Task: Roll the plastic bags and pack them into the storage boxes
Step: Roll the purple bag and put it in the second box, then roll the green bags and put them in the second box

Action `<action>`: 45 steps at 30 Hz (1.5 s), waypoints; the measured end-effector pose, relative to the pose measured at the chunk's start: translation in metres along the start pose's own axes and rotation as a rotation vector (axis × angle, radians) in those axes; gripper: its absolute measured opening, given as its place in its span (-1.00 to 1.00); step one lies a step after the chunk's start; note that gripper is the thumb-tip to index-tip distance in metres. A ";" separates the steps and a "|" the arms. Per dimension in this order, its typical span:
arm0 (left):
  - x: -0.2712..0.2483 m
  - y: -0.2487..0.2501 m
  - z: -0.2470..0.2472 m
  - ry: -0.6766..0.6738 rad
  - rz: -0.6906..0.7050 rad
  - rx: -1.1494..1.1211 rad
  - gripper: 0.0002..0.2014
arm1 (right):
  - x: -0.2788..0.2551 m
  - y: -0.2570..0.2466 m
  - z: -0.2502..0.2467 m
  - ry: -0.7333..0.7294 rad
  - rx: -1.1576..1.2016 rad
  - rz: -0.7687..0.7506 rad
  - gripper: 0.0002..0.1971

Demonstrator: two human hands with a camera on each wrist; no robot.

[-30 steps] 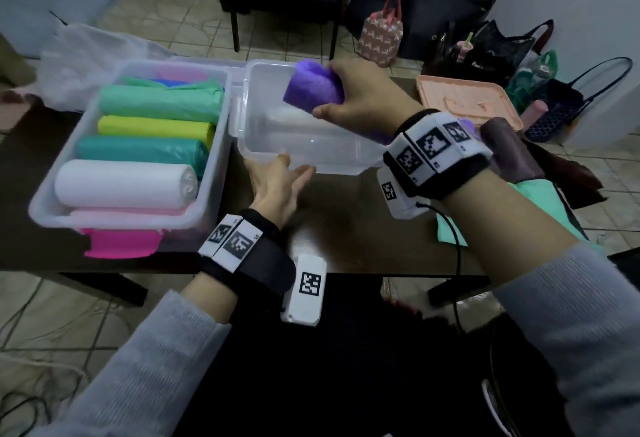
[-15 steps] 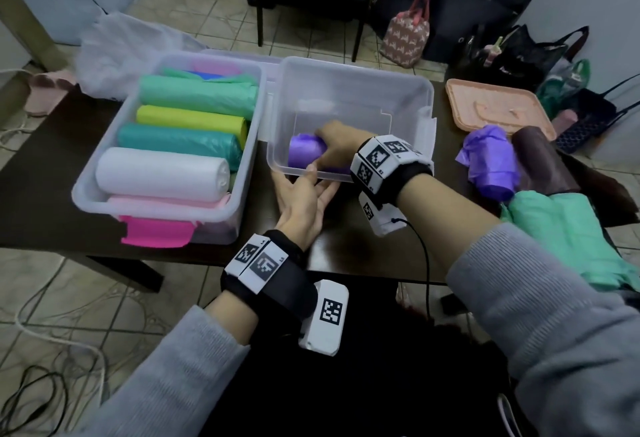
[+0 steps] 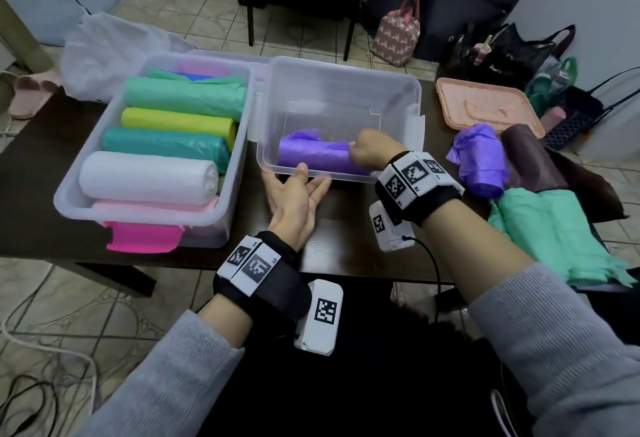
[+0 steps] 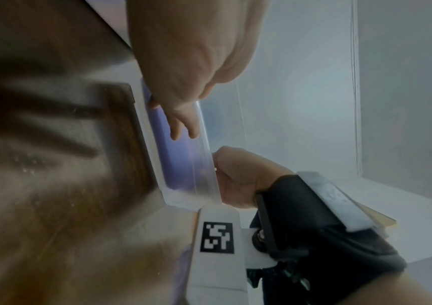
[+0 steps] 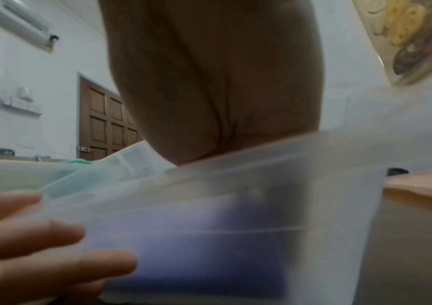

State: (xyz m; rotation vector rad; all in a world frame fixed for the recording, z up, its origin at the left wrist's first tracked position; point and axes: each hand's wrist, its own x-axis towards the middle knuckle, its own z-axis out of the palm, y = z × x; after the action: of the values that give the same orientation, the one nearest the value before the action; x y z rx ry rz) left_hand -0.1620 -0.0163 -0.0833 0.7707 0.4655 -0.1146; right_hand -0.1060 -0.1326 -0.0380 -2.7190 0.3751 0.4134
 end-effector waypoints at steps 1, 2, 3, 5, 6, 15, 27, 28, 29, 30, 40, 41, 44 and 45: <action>0.000 0.000 0.000 0.003 0.000 0.000 -0.37 | -0.001 0.000 0.000 -0.001 0.003 -0.022 -0.65; 0.000 0.000 0.001 0.007 -0.003 0.000 -0.38 | -0.002 0.001 0.000 0.004 0.004 -0.036 -0.66; 0.000 0.000 0.001 0.009 -0.004 0.001 -0.38 | -0.002 0.003 0.001 0.030 0.011 -0.043 -0.67; -0.001 0.002 0.002 0.008 0.000 0.007 -0.40 | -0.001 0.009 0.005 0.164 0.063 -0.073 -0.69; -0.001 0.004 0.004 0.007 0.002 0.008 -0.41 | -0.002 0.012 0.006 0.287 0.114 -0.102 -0.69; 0.017 0.018 0.023 0.062 -0.019 -0.006 -0.33 | -0.005 0.051 -0.004 0.390 0.588 0.196 -0.52; 0.030 0.024 0.028 0.116 -0.071 0.134 -0.39 | -0.005 0.062 -0.008 0.302 0.755 0.036 -0.51; 0.028 0.024 0.028 0.109 -0.087 0.163 -0.43 | -0.005 0.064 -0.009 0.292 0.765 0.029 -0.51; 0.024 0.023 0.028 0.106 -0.105 0.188 -0.46 | -0.006 0.066 -0.011 0.285 0.781 0.025 -0.52; 0.019 0.020 0.029 0.107 -0.115 0.211 -0.47 | -0.006 0.070 -0.012 0.285 0.795 0.026 -0.53; -0.036 -0.077 0.047 -0.484 0.002 1.251 -0.55 | -0.024 0.170 -0.019 0.576 0.177 0.558 -0.53; -0.037 -0.086 0.047 -0.534 0.125 1.402 -0.53 | -0.027 0.182 -0.019 0.590 0.137 0.621 -0.51; -0.035 -0.105 0.047 -0.636 0.401 1.646 -0.48 | -0.036 0.211 -0.020 0.489 0.121 0.798 -0.42; -0.032 -0.110 0.047 -0.656 0.436 1.710 -0.46 | -0.040 0.217 -0.021 0.422 0.151 0.837 -0.39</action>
State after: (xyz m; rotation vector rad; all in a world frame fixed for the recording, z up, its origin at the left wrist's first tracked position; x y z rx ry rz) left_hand -0.2032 -0.1302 -0.1105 2.3694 -0.6043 -0.3517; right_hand -0.2048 -0.3278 -0.0742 -2.3610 1.5948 -0.0054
